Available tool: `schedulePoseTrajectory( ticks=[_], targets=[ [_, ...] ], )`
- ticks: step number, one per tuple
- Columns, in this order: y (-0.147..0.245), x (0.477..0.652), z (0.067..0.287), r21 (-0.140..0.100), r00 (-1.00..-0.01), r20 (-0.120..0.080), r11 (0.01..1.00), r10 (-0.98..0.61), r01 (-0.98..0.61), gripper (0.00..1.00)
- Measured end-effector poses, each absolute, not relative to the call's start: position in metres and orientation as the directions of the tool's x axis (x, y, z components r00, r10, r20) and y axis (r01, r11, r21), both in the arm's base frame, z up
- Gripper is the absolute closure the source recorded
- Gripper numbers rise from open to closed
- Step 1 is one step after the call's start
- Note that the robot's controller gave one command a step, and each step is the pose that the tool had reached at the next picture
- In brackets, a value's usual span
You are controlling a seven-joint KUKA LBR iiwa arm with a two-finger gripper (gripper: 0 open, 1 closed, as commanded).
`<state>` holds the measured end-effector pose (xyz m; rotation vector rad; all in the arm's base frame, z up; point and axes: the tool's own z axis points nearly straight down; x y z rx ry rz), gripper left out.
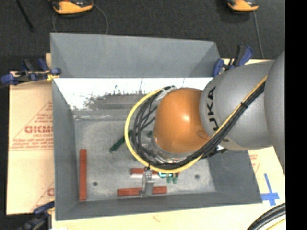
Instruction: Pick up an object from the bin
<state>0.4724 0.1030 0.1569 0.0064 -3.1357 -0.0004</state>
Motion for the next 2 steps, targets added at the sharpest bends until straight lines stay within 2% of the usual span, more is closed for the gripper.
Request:
schedulePoseTrajectory(
  ticks=[1,2],
  targets=[
    [0.086,0.539,0.082,-0.002,-1.0,-0.003,1.0,-0.031,-0.031,0.0],
    [0.06,0.509,0.07,0.0,-0.997,-0.002,0.997,-0.078,-0.078,0.0]
  ],
)
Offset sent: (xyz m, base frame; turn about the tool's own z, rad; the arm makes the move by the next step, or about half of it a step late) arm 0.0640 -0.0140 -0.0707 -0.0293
